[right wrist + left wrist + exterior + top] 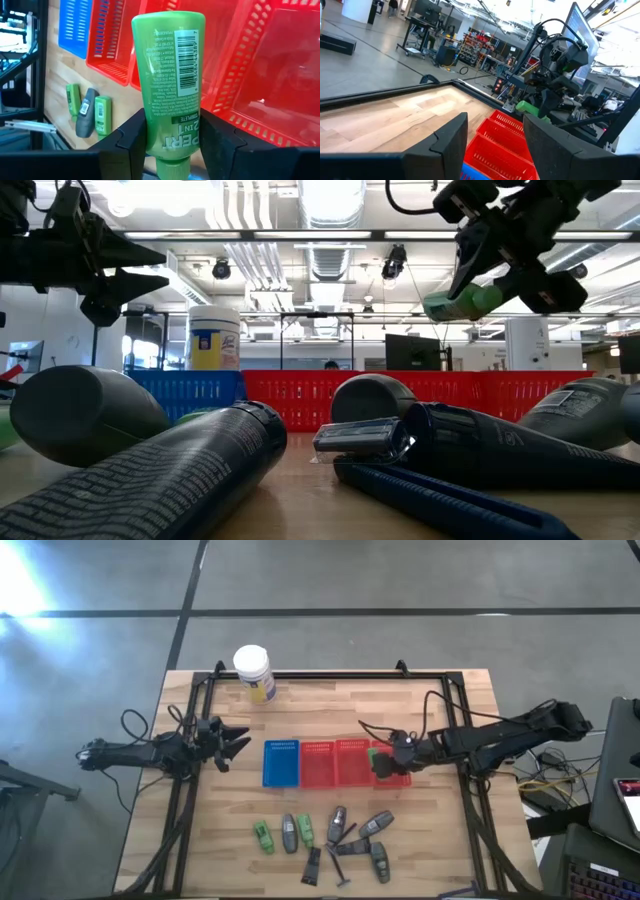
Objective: Pick & Place Travel size toiletries
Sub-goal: Put the right green shampoo into the left red basket
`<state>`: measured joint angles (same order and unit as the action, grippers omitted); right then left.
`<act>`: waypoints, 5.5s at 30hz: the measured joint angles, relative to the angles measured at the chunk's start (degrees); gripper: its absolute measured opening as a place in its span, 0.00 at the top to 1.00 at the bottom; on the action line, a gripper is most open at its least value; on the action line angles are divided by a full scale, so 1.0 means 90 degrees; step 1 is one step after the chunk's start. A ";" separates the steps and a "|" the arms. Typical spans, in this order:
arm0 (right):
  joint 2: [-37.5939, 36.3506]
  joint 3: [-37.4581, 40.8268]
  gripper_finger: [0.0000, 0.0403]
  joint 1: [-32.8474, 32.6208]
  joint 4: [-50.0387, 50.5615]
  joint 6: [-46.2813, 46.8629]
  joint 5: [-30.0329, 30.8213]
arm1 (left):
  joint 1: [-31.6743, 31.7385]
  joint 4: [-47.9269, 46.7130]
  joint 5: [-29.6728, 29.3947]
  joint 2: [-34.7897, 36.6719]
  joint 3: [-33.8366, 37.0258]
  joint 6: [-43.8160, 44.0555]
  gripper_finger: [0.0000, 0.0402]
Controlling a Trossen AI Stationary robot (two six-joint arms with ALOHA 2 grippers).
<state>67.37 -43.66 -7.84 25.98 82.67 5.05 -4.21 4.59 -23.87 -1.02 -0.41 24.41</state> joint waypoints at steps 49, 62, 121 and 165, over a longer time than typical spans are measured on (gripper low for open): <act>0.0718 -0.0012 0.64 0.0686 -0.2379 -0.1046 -0.2688 | -0.0100 -0.2036 0.1004 -0.6830 -0.4922 -0.4025 0.51; 0.0892 -0.0457 0.63 0.0785 -0.2241 -0.1571 -0.2837 | 0.0007 -0.1903 0.2371 -0.8394 -0.6290 -0.7637 0.51; 0.1825 -0.2007 0.40 0.1061 -0.1338 -0.3116 -0.3264 | 0.0468 -0.2351 0.3440 -0.9616 -0.7331 -0.7825 0.71; 0.0086 -0.1885 0.23 0.1013 0.0757 -0.3395 -0.1376 | 0.0950 -0.3179 0.2845 -1.0812 -0.7336 -0.8843 0.58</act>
<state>68.14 -60.62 1.28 32.80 52.11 -7.33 4.34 -24.02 1.73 -98.32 -66.43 -55.18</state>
